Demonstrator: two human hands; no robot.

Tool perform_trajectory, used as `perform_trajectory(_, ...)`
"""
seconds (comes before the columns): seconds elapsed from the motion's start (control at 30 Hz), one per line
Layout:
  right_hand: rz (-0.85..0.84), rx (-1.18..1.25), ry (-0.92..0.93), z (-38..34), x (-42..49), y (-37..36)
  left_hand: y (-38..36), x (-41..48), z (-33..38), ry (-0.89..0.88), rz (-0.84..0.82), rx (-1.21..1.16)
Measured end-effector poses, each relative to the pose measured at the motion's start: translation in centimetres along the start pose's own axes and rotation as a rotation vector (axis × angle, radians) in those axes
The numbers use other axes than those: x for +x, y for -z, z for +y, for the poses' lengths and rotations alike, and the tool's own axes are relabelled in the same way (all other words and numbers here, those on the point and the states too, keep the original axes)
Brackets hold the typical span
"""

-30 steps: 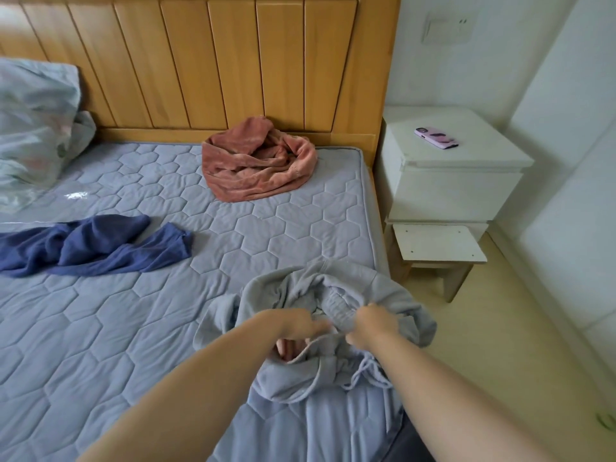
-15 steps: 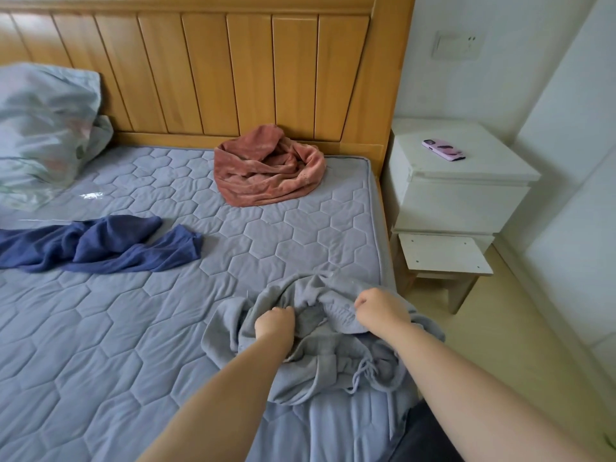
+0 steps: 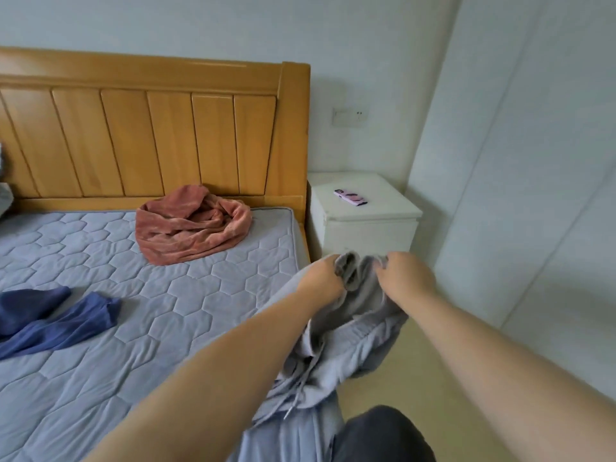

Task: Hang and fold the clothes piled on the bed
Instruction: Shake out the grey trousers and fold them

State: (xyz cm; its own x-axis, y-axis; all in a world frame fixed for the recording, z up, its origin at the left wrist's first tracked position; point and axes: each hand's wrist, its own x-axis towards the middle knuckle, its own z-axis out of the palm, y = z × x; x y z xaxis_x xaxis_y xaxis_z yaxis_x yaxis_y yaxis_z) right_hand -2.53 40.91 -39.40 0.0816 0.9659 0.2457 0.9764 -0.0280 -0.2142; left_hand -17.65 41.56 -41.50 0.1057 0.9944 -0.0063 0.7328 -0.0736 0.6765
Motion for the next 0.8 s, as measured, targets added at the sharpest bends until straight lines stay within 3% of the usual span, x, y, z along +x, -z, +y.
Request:
perform_trajectory(0.2,0.303,0.195,-0.287,8.7,0.8,13.6,0.6,1.7,15.9,-0.305,0.011,0.034)
perform_trajectory(0.4,0.208,0.018,-0.300,16.9,-1.6,24.4,1.0,0.2,26.9,-0.559,0.094,0.055)
perform_trajectory(0.53,0.073,-0.190,-0.323,19.9,-4.4,28.3,0.6,0.1,30.7,-0.564,0.145,0.110)
perform_trajectory(0.8,0.268,-0.470,-0.547,24.8,-8.4,32.2,1.1,0.9,30.2,-0.480,0.216,0.257)
